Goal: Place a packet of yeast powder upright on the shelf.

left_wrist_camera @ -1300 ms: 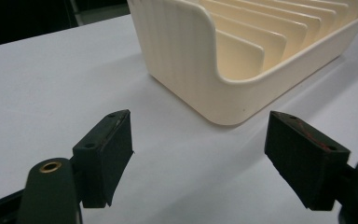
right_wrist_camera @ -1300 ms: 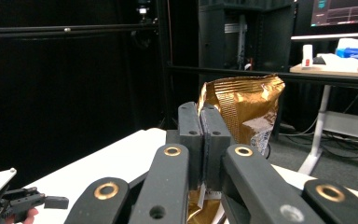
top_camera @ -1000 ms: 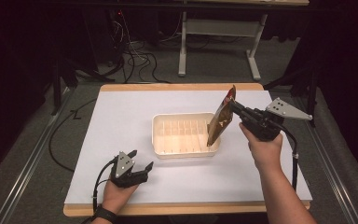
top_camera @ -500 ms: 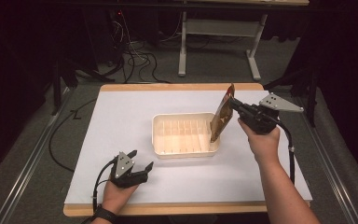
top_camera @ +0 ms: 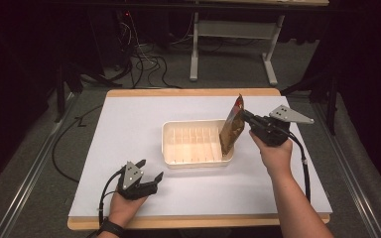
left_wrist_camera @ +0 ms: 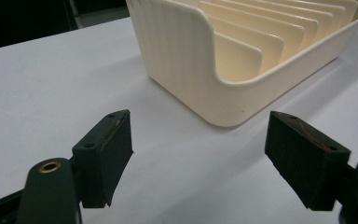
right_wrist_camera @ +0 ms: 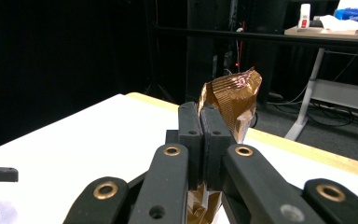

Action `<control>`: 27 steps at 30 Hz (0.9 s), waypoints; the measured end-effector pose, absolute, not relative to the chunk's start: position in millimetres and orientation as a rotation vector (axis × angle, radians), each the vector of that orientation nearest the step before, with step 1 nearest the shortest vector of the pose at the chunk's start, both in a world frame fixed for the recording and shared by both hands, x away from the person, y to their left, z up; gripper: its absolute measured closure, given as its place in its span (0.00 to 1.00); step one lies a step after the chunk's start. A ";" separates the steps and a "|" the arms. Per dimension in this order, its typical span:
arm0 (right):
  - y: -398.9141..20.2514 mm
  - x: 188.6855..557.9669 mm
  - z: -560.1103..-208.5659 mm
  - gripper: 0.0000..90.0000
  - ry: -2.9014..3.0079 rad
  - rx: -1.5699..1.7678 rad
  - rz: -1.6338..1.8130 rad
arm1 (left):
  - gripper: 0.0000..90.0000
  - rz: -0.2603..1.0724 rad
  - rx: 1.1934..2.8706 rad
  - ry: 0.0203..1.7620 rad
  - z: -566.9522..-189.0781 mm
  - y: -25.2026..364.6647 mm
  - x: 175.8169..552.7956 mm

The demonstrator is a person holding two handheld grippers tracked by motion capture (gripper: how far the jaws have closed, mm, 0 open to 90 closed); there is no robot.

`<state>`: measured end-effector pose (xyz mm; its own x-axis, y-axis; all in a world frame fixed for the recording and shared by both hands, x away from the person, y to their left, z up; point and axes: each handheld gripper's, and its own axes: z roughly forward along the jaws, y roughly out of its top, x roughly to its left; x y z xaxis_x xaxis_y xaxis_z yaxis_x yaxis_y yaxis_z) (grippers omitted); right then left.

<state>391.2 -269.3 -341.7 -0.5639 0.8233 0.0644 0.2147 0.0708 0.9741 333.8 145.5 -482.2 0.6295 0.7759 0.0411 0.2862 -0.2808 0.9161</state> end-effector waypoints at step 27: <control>-255.1 394.1 -369.5 0.98 1.889 1.044 1.476 | 0.26 0.615 1.849 0.848 -482.2 145.1 333.7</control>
<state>394.1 -255.1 -369.5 -0.5673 0.8215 0.0573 0.2541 0.1085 0.9611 333.7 145.1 -482.2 0.6293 0.7758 0.0448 0.2842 -0.2835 0.9159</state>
